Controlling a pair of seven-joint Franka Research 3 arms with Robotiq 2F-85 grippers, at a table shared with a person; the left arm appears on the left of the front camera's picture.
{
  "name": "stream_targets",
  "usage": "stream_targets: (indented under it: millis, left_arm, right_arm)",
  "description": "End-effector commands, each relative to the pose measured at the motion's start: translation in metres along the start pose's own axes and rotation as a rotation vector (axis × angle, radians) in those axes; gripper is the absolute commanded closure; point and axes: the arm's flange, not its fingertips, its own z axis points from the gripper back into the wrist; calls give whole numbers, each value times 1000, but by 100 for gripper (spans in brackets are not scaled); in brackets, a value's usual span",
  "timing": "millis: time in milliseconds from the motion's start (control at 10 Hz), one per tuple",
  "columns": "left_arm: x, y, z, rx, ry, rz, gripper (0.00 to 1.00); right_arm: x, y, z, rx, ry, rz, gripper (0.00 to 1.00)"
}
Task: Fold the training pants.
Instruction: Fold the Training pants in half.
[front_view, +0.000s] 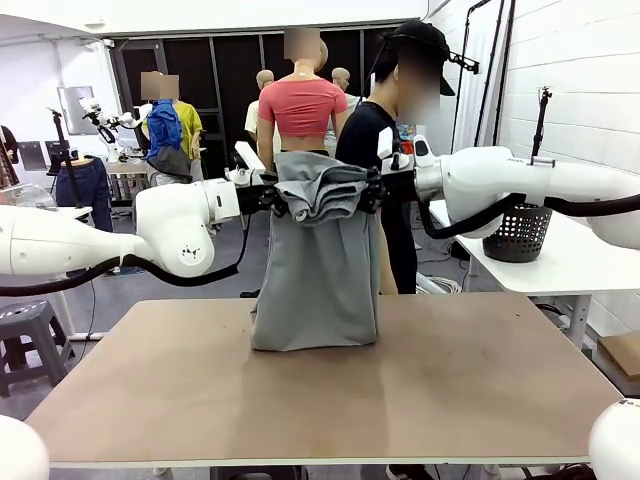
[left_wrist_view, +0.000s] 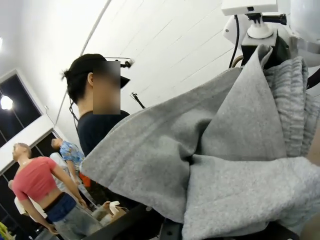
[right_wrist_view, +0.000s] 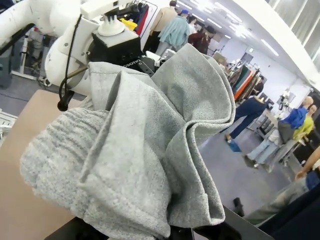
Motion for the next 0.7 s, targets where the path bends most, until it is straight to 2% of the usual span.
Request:
stream_targets:
  millis: [0,200,500,600]
  left_arm:
    - [0,-10,15,-50,-27,108,100]
    - [0,-30,31,-146,12,244,100]
    - [-11,-64,50,-257,99,390,100]
    - [-15,-75,54,-273,93,431,100]
  right_arm:
    - [-9,25,11,38,1,-80,100]
    - [-19,47,17,121,-27,-264,100]
    - [-49,81,23,206,29,-447,100]
    - [-58,92,24,225,44,-487,100]
